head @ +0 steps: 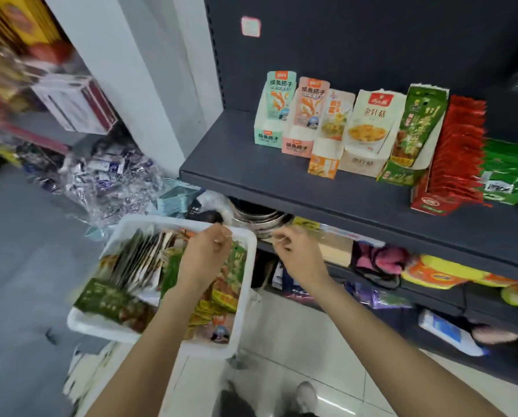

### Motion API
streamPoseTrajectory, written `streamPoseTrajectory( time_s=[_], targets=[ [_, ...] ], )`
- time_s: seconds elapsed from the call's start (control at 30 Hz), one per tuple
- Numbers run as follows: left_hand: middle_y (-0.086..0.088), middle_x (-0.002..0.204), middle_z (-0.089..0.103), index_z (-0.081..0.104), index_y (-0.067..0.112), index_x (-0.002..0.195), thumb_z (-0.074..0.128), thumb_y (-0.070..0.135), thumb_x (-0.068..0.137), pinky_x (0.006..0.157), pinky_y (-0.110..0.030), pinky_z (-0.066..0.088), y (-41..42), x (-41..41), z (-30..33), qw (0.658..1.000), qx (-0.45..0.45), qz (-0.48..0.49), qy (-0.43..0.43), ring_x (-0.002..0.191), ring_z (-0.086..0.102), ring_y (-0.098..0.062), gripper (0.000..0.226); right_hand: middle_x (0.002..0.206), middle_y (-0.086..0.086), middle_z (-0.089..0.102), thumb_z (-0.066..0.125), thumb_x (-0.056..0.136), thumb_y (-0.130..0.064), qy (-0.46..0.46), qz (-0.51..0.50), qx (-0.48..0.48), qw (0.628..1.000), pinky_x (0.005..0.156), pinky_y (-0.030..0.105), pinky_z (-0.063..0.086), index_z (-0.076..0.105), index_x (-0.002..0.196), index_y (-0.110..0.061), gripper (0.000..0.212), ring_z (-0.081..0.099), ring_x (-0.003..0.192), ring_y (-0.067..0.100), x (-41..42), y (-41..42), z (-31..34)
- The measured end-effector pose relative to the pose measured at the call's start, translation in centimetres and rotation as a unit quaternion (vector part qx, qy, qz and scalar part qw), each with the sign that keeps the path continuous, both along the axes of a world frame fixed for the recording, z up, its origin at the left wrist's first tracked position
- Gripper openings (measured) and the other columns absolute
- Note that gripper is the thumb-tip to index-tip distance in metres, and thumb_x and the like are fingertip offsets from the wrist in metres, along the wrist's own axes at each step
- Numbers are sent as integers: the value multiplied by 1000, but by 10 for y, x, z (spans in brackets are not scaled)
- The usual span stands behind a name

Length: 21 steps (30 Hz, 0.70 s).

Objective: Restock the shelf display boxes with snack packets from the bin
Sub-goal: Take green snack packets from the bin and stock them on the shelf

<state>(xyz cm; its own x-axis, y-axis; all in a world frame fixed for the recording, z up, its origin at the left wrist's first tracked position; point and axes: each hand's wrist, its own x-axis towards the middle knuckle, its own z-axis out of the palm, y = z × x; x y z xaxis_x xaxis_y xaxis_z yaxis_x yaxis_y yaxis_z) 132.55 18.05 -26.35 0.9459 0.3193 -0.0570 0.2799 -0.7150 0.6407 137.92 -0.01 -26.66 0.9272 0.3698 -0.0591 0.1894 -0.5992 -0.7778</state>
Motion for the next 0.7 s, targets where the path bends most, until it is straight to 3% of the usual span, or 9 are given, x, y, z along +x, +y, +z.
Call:
streamPoseTrajectory(
  time_s=[0.13,0.27,0.37,0.5,0.6,0.7],
  targets=[
    [0,97,64,62,9,109,56,13,91,64,-5,37,55,-29,-27,1000,-1,0,31,84,56,-12,19,110,3,60,56,91,-11,41,4,-18,999,81,18,43,65,112,-13,23,54,87,9,-28,49,-28],
    [-4,121,59,58,16,123,60,17,89,88,-31,46,104,-46,-56,998,12,-34,50,107,56,-24,34,121,6,58,55,92,-12,94,-31,-26,995,79,14,36,60,121,-13,29,56,99,11,-49,94,-49],
    [-4,136,49,50,16,133,64,18,87,101,-30,36,124,-55,-69,996,1,-64,61,123,47,-24,48,135,7,50,54,94,-16,129,-43,-43,990,88,15,35,47,135,-13,41,52,116,17,-63,119,-64],
    [-1,145,41,35,19,143,63,28,88,111,-33,22,137,-60,-82,989,16,-109,100,136,30,-26,63,149,11,35,52,95,-20,183,-56,-60,980,110,33,32,29,148,-19,57,40,133,25,-68,136,-78],
    [-2,145,41,34,18,144,64,26,88,112,-36,23,140,-59,-81,989,-1,-111,94,135,31,-26,64,149,8,37,49,97,-22,204,-70,-75,974,104,30,34,23,150,-22,58,42,132,26,-71,142,-79],
    [-4,144,43,37,15,142,67,21,86,113,-37,26,142,-57,-82,990,-25,-116,72,134,35,-24,65,146,5,41,50,97,-18,180,-75,-67,978,102,28,35,33,146,-19,53,43,131,24,-79,145,-78]
  ],
)
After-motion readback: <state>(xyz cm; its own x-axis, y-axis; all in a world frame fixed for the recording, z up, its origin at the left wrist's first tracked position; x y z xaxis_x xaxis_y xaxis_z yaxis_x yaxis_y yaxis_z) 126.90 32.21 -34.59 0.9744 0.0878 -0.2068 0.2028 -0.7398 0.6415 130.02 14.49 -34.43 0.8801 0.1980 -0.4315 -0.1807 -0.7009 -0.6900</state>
